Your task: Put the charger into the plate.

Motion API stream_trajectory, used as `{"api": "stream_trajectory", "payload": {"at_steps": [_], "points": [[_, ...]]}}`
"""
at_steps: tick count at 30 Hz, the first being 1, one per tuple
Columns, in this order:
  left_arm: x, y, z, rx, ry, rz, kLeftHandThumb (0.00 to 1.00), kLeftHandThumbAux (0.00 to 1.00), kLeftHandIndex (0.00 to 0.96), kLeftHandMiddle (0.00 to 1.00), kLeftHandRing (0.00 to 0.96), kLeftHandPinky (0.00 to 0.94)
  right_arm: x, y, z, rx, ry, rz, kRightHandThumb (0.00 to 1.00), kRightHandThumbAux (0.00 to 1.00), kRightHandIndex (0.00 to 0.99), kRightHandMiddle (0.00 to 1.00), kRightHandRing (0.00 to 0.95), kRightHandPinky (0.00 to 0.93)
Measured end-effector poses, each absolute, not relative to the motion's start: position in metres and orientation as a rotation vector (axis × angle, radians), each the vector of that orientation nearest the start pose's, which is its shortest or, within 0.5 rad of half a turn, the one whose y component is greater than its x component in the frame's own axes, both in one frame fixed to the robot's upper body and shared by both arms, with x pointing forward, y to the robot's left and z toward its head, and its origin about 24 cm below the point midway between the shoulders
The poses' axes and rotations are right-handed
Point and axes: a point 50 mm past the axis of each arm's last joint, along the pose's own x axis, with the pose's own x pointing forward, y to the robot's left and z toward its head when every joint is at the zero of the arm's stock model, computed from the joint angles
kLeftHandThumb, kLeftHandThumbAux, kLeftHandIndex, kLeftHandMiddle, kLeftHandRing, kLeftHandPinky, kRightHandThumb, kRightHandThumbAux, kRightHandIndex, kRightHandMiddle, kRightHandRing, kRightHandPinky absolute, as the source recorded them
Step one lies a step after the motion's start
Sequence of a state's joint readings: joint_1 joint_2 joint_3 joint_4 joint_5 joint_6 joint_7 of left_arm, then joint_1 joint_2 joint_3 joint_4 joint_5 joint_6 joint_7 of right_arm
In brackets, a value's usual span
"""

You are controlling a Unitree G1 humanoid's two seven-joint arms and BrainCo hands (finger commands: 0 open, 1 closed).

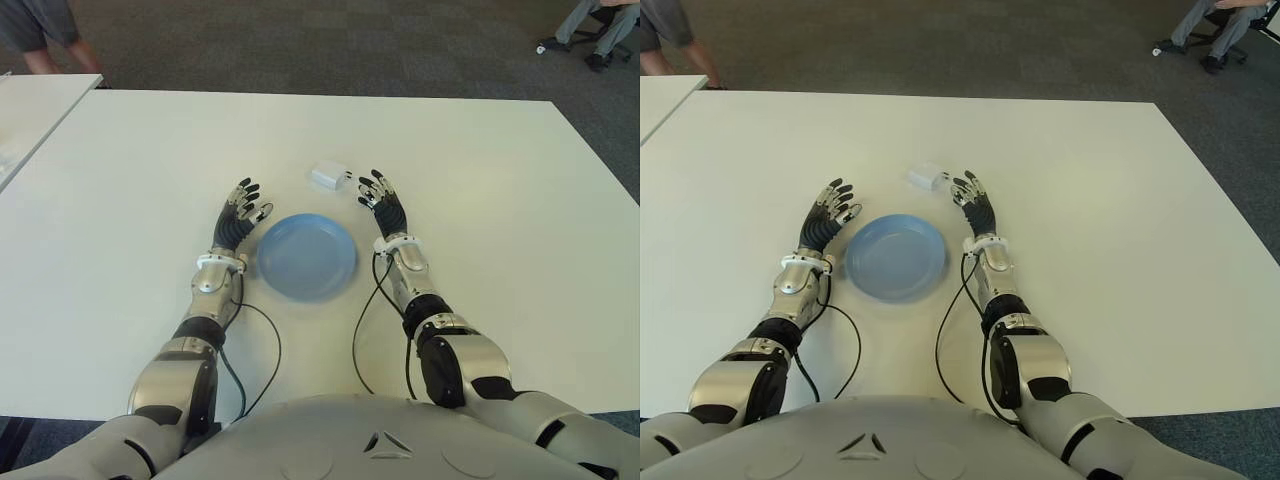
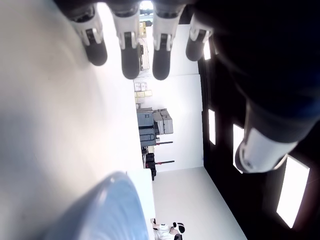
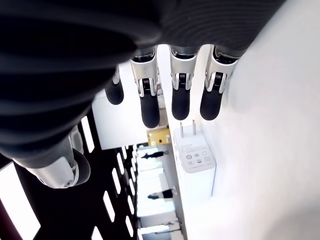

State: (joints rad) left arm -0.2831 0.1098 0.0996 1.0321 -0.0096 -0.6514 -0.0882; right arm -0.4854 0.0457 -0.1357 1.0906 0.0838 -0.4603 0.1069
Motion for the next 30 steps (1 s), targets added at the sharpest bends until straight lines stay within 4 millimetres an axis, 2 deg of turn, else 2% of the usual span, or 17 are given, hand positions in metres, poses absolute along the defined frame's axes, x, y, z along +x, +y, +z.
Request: {"api": "stream_trajectory", "payload": {"at_steps": [12,18,24,30], "points": [[0.264,0.179,-0.045,0.069,0.099,-0.012,0.0,0.606,0.0,0.166,0.163,0.123,0.305,-0.127,-0.026,0.153,0.156,0.075,0.12,0.583,0.023,0.178,0.127,0.044],[0.264,0.179,-0.045,0.07,0.097,-0.013,0.0,0.594,0.0,0.171,0.17,0.125,0.305,-0.146,-0.021,0.181,0.131,0.014,0.139,0.584,0.047,0.178,0.133,0.095],[0.264,0.179,-0.045,0.071,0.093,-0.013,0.0,0.6,0.0,0.174,0.171,0.127,0.312,-0.168,-0.007,0.172,0.11,-0.084,0.154,0.607,0.064,0.142,0.119,0.117],[0.264,0.179,-0.044,0.072,0.092,-0.012,0.0,0.599,0.0,0.174,0.174,0.139,0.322,-0.173,0.02,0.115,0.016,-0.112,0.194,0.626,0.057,0.126,0.111,0.118]]}}
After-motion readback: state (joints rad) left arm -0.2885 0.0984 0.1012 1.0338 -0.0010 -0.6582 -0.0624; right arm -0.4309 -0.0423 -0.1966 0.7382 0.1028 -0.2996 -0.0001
